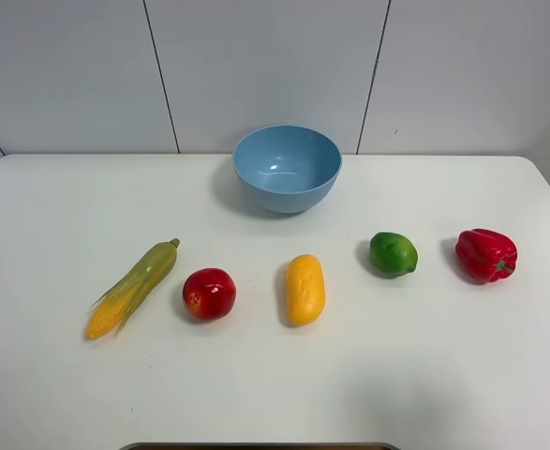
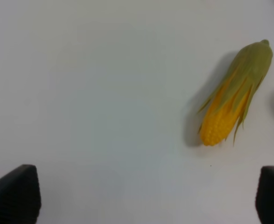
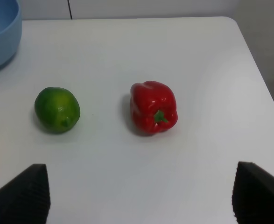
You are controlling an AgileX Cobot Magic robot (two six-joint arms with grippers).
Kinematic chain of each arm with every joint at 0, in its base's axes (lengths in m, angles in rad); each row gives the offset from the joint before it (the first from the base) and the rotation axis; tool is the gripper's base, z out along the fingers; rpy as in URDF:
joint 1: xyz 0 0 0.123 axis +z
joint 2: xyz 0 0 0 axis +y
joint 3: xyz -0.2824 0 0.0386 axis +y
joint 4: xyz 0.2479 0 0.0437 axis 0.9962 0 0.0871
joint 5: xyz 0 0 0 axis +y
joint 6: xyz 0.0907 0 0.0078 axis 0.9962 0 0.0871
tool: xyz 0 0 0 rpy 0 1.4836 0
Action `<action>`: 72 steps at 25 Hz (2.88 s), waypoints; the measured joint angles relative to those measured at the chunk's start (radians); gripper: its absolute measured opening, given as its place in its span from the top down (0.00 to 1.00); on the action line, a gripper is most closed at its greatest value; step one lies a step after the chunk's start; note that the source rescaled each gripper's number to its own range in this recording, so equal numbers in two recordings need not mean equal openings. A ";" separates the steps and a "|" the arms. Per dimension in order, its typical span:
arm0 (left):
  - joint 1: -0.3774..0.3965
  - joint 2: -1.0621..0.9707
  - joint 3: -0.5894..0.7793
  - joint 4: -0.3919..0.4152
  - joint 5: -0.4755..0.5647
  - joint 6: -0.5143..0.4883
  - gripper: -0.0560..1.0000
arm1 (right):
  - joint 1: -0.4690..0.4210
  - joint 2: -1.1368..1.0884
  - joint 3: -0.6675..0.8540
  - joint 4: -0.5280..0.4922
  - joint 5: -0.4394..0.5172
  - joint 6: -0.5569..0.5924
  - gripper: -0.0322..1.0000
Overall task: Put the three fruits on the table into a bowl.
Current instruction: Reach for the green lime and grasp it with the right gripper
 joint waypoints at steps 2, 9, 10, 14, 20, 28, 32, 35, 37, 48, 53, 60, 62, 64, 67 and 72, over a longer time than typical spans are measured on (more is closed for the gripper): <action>0.000 0.000 0.000 0.000 0.000 0.000 0.13 | 0.000 0.000 0.000 0.000 0.000 0.000 0.34; 0.000 0.000 0.000 0.000 0.000 0.000 0.13 | 0.000 0.000 0.000 0.000 0.000 0.000 0.34; 0.000 0.000 0.000 0.000 0.000 0.000 0.13 | 0.000 0.000 0.000 0.000 0.000 0.000 0.34; 0.000 0.000 0.000 0.000 0.000 0.000 0.13 | 0.000 0.000 0.000 0.000 0.000 0.000 0.34; 0.000 0.000 0.000 0.000 0.000 0.000 0.13 | 0.000 0.000 0.000 0.000 0.000 -0.003 0.34; 0.000 0.000 0.000 0.000 0.000 0.000 0.13 | 0.000 0.003 -0.130 0.000 -0.056 -0.009 0.34; 0.000 0.000 0.000 0.000 0.000 0.000 0.13 | 0.000 0.095 -0.223 0.000 -0.056 -0.015 0.34; 0.000 0.000 0.000 0.000 0.000 0.000 0.13 | 0.000 0.213 -0.295 0.000 -0.056 -0.018 0.34; 0.000 0.000 0.000 0.000 0.000 0.000 0.13 | 0.000 0.307 -0.339 0.000 -0.057 -0.018 0.34; 0.000 0.000 0.000 0.000 0.000 0.000 0.13 | 0.000 0.787 -0.529 0.000 -0.066 -0.018 0.34; 0.000 0.000 0.000 0.000 0.000 0.000 0.13 | 0.000 0.965 -0.561 0.001 -0.088 -0.018 0.34; 0.000 0.000 0.000 0.000 0.000 0.000 0.13 | 0.070 1.185 -0.562 0.008 -0.139 -0.018 0.34; 0.000 0.000 0.000 0.000 -0.001 0.000 0.13 | 0.104 1.241 -0.563 0.028 -0.181 -0.018 0.34; 0.000 0.000 0.000 0.000 -0.001 0.000 0.13 | 0.136 1.295 -0.565 0.052 -0.221 -0.018 0.34; 0.000 0.000 0.000 0.000 -0.001 0.000 0.13 | 0.161 1.376 -0.565 0.064 -0.266 -0.019 0.34; 0.000 0.000 0.000 0.000 -0.001 0.000 0.13 | 0.163 1.488 -0.565 0.068 -0.301 -0.026 0.34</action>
